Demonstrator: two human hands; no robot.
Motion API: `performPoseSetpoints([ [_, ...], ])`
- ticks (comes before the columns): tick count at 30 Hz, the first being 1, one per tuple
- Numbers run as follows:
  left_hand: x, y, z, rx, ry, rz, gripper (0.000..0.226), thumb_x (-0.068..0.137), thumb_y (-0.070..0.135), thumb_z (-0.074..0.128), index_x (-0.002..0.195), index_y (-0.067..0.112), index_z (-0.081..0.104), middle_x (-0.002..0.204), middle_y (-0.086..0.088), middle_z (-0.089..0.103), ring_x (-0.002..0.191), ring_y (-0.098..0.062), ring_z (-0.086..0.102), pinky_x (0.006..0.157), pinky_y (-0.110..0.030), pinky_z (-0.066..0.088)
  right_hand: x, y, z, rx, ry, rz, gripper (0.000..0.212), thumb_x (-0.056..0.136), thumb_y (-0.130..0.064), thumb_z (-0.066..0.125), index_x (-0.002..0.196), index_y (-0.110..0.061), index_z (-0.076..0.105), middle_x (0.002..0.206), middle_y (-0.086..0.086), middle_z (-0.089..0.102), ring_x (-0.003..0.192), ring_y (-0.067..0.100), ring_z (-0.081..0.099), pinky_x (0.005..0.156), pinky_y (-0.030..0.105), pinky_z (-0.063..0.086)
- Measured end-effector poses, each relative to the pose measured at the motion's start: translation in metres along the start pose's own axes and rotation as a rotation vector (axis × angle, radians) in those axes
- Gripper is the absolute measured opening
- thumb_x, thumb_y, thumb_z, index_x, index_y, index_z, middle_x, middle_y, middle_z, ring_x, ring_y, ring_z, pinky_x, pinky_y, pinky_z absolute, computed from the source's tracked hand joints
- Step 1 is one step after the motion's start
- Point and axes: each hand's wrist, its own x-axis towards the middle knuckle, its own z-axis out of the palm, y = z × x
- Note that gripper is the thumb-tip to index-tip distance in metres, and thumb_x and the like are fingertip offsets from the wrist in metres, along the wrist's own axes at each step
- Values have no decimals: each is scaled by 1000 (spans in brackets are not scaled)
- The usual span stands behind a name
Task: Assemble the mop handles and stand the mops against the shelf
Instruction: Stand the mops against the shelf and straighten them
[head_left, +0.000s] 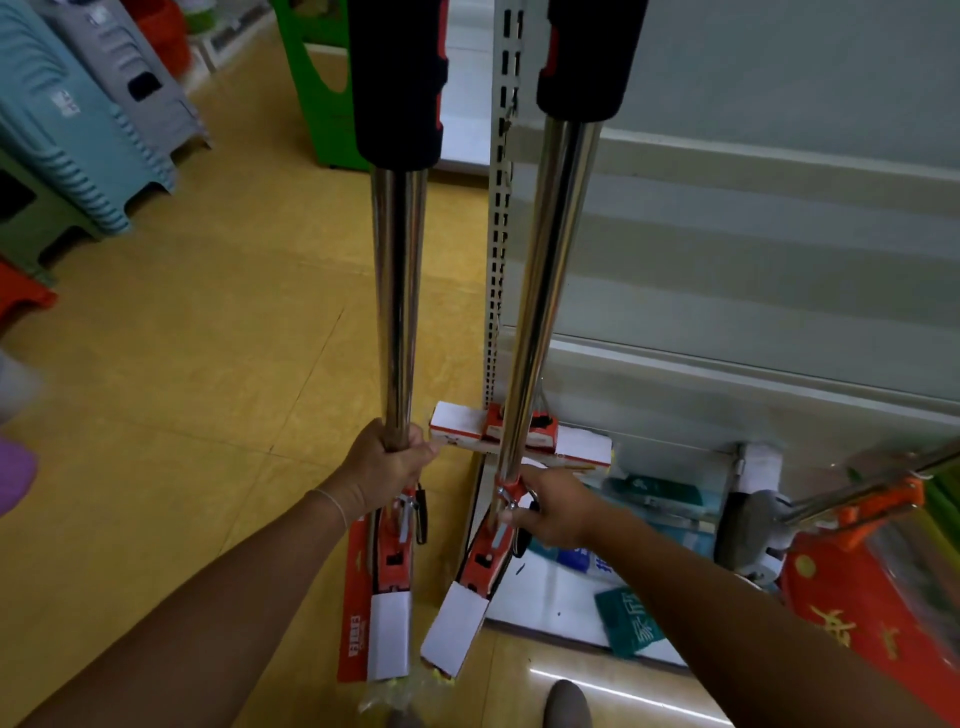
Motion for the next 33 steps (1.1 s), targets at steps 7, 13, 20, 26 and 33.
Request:
performPoseSetpoints([
  [7,-12,-2,-22,76,-17,5,51,90,-1,61,49,12,34,47,-2,33,38,-14,32,44,-20,30,-4,3,15,87,266,14,32,87,-46,66,114,-30,61,100,-17,59,90,3,55,79,26,45],
  [13,-21,2,-30,90,-13,-3,51,90,-2,60,49,14,33,50,-7,34,37,-16,32,44,-21,30,8,-4,22,161,387,177,26,81,-52,70,97,-43,51,83,-19,60,80,-3,58,63,17,42],
  [20,-29,5,-32,109,-42,-1,43,77,21,63,46,16,35,40,1,34,37,-12,34,44,-20,31,31,4,10,163,514,301,36,79,-58,70,100,-32,58,85,-9,67,78,11,64,67,30,50],
  [26,-31,3,-23,91,-53,-8,43,77,21,63,45,20,34,39,7,34,36,-10,35,44,-19,32,54,9,-7,154,540,361,32,78,-59,70,93,-32,60,83,-10,65,84,17,64,73,31,49],
  [33,-31,1,-11,79,-102,-10,45,77,27,66,43,25,36,39,9,35,37,-9,36,45,-17,36,59,1,-11,235,516,365,37,82,-48,71,108,-23,65,101,4,72,94,25,67,83,39,54],
])
